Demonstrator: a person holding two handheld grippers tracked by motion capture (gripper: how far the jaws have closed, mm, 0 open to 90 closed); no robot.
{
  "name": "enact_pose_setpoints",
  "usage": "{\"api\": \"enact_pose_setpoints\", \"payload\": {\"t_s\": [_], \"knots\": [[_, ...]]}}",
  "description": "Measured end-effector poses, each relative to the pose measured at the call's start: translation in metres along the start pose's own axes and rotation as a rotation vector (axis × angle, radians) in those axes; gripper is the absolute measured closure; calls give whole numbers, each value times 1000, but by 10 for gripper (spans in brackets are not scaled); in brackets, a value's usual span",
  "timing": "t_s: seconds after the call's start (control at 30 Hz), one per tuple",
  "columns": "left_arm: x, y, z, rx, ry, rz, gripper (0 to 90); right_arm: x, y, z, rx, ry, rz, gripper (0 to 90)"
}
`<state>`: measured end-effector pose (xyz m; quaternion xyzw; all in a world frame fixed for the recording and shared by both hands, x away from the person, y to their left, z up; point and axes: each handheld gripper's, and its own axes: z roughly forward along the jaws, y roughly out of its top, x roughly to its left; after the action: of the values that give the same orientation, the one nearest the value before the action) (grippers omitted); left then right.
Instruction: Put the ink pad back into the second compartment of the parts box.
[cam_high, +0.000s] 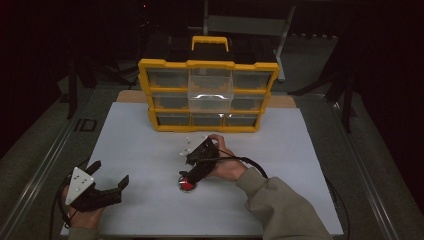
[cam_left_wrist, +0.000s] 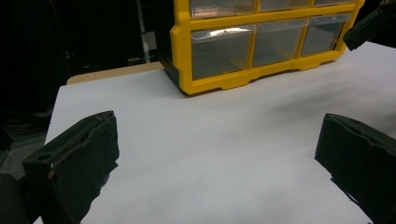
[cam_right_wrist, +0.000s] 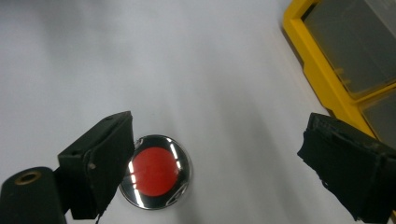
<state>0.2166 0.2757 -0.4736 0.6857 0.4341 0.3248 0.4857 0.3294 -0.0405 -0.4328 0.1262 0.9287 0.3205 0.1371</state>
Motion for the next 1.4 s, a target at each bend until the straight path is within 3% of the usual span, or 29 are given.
{"api": "enact_pose_setpoints", "payload": {"t_s": [1.0, 1.4], "knots": [[0, 0, 0, -2, 1, 0, 2, 12, -18, 34, 96, 73, 13, 91], [0, 0, 0, -1, 2, -2, 2, 19, -22, 49, 167, 135, 16, 92]]}}
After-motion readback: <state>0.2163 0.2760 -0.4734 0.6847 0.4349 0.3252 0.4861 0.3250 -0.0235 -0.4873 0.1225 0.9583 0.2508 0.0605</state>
